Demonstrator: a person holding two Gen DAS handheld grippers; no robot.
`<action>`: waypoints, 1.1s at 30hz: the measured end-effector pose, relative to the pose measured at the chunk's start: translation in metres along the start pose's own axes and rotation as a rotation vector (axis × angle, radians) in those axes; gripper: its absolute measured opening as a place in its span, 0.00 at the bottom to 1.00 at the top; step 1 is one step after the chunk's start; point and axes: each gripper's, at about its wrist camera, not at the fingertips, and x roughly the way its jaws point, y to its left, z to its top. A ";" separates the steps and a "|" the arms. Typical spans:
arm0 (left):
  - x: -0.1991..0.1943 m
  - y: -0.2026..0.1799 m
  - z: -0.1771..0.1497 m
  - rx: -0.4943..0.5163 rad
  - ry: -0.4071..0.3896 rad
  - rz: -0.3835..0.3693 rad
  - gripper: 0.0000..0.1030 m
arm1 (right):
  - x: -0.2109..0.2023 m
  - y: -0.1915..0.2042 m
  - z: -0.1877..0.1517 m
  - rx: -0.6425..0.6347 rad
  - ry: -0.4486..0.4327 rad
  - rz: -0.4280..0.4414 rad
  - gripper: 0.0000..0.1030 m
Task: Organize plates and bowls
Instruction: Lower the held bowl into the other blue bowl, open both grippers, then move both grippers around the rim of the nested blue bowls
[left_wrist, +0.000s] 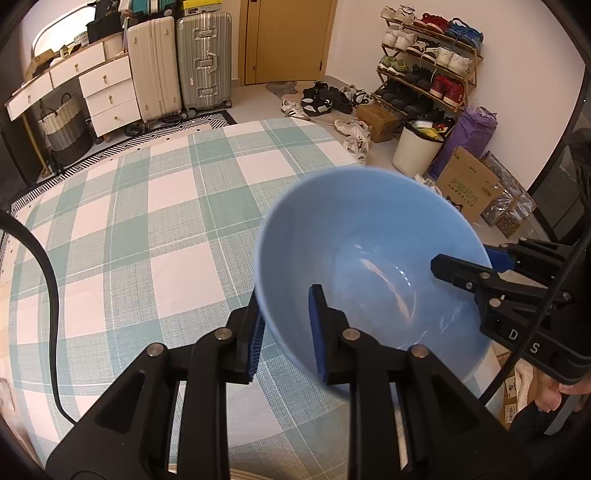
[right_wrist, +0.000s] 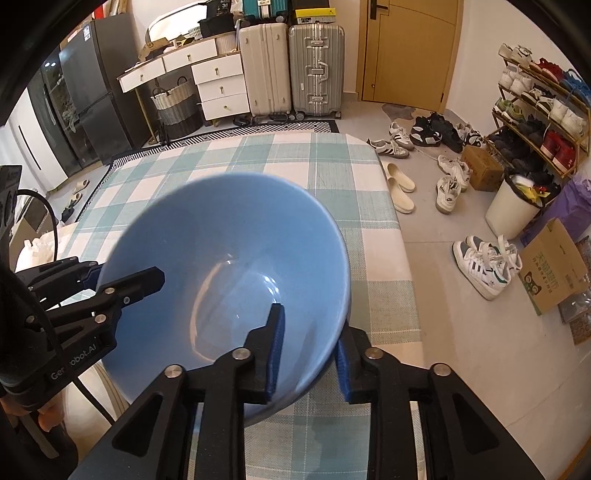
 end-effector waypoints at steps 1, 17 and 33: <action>0.000 0.000 0.000 -0.001 0.002 0.002 0.21 | -0.001 -0.002 -0.001 0.007 -0.004 -0.004 0.30; -0.026 0.016 -0.003 -0.023 -0.063 -0.011 0.75 | -0.037 -0.004 -0.005 0.023 -0.104 0.061 0.82; -0.045 0.012 -0.007 -0.016 -0.103 -0.052 0.98 | -0.045 -0.002 -0.009 0.030 -0.131 0.070 0.90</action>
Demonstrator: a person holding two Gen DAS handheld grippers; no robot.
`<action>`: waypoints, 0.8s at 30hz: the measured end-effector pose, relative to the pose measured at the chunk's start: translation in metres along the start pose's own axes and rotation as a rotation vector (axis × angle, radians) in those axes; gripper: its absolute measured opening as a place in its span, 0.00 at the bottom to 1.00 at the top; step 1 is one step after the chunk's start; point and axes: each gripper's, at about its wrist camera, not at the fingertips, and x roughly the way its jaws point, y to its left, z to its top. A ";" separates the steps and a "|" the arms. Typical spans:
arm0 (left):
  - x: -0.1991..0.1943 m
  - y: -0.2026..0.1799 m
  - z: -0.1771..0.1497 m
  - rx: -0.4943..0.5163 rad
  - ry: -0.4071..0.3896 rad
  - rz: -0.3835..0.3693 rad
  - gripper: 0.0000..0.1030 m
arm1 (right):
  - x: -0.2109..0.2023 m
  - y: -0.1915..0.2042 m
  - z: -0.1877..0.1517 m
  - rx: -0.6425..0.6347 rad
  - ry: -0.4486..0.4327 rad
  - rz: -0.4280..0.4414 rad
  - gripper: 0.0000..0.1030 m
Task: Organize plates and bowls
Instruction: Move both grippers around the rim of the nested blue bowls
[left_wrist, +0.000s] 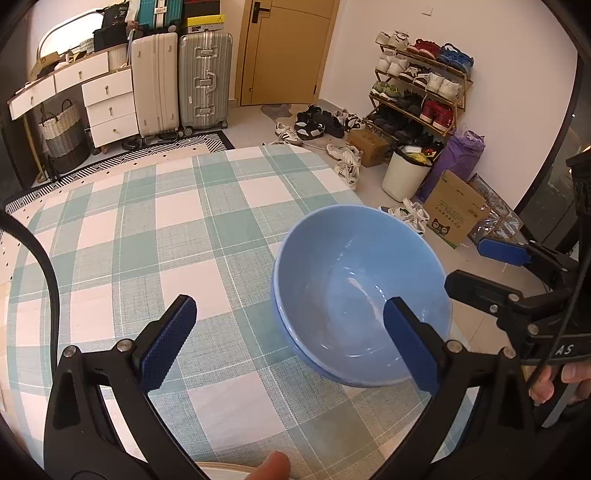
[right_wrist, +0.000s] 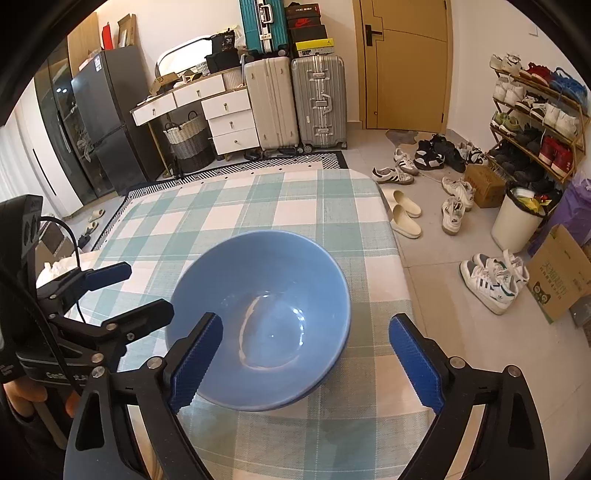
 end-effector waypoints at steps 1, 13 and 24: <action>0.000 -0.001 0.000 0.001 0.001 0.002 0.98 | 0.001 -0.001 0.000 0.002 0.002 -0.001 0.90; 0.016 -0.002 0.000 0.007 0.036 -0.009 0.98 | 0.016 -0.015 -0.004 0.029 0.032 -0.010 0.91; 0.041 0.000 -0.003 -0.006 0.090 -0.024 0.97 | 0.036 -0.022 -0.007 0.047 0.068 0.003 0.91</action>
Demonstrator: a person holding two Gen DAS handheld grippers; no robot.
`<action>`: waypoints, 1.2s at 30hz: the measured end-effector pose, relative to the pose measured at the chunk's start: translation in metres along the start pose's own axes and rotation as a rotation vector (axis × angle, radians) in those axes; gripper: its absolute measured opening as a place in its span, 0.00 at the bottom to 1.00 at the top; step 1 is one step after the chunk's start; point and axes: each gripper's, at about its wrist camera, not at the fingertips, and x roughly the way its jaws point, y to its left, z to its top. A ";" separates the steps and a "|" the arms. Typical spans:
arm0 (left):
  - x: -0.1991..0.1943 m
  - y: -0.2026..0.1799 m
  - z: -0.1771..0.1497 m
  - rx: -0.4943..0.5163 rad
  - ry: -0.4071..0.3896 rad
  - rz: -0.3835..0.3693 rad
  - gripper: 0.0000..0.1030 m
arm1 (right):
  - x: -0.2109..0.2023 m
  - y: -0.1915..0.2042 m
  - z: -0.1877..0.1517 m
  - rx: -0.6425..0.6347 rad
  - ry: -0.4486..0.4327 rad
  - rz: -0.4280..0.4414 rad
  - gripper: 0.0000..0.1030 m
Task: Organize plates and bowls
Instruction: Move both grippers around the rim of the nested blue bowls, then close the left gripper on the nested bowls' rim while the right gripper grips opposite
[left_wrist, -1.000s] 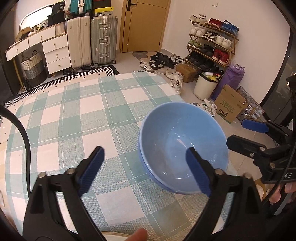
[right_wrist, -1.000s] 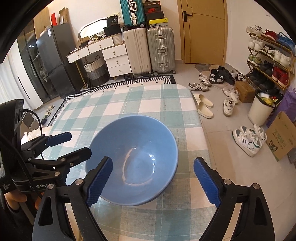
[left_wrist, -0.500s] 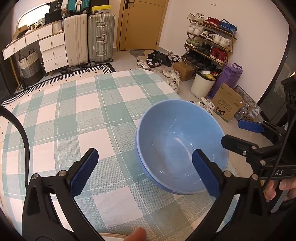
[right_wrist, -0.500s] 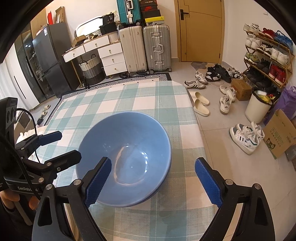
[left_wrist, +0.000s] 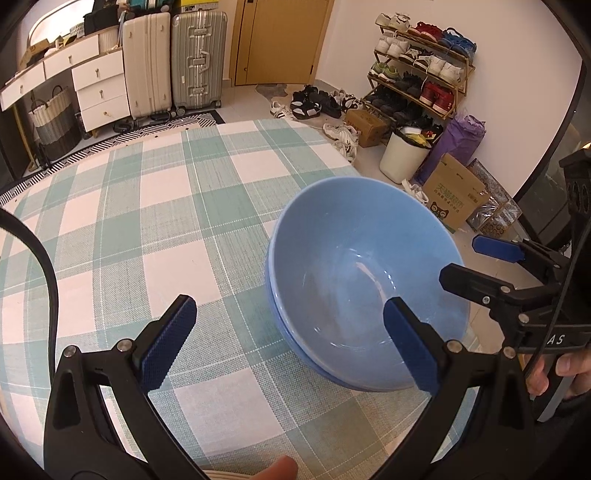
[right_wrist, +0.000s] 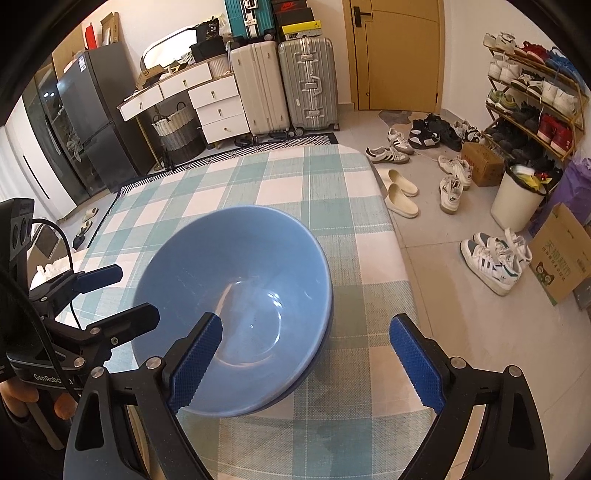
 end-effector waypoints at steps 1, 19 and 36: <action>0.002 0.000 0.000 0.000 0.004 -0.001 0.97 | 0.002 -0.001 0.000 0.004 0.004 0.004 0.91; 0.044 0.000 -0.004 -0.010 0.082 -0.010 0.85 | 0.030 -0.003 -0.004 0.009 0.049 0.035 0.91; 0.068 0.003 -0.001 -0.023 0.121 -0.034 0.33 | 0.057 -0.004 -0.005 0.014 0.117 0.070 0.64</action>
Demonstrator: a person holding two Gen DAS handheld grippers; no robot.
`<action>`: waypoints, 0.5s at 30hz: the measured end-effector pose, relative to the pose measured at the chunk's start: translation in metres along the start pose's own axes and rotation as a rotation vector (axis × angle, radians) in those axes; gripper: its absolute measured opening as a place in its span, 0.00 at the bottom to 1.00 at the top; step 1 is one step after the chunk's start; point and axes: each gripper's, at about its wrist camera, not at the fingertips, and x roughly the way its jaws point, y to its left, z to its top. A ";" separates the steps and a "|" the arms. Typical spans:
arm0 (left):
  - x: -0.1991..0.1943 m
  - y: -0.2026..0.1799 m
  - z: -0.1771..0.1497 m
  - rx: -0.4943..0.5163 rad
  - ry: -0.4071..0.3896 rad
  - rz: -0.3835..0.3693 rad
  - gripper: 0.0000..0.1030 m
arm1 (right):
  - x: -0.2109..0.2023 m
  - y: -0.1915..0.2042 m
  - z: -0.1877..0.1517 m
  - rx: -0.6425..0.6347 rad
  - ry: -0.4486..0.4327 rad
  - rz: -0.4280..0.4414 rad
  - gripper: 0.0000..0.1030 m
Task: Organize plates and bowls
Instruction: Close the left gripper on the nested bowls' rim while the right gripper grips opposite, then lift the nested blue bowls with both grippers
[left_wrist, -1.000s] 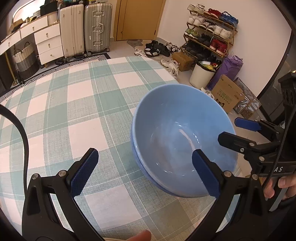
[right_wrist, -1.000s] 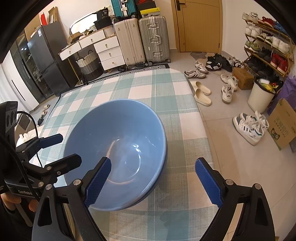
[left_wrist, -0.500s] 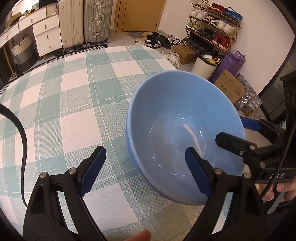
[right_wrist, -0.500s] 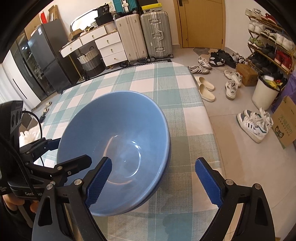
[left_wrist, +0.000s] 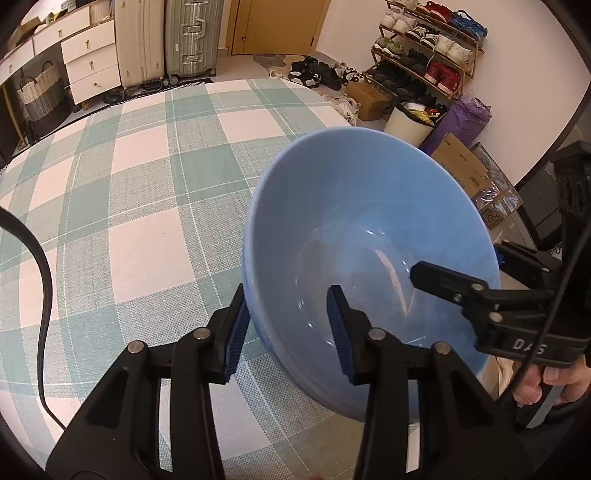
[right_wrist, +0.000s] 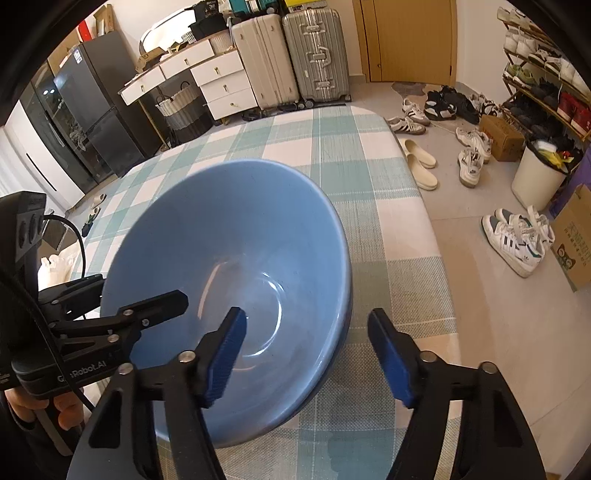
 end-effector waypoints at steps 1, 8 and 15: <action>0.000 0.000 0.000 0.003 0.001 -0.004 0.31 | 0.002 0.000 0.000 0.001 0.010 0.008 0.58; 0.000 -0.002 -0.001 0.016 -0.004 0.018 0.24 | 0.007 0.007 -0.004 -0.043 -0.002 0.004 0.39; -0.002 -0.006 -0.003 0.045 -0.018 0.058 0.20 | 0.006 0.010 -0.007 -0.060 -0.016 -0.025 0.34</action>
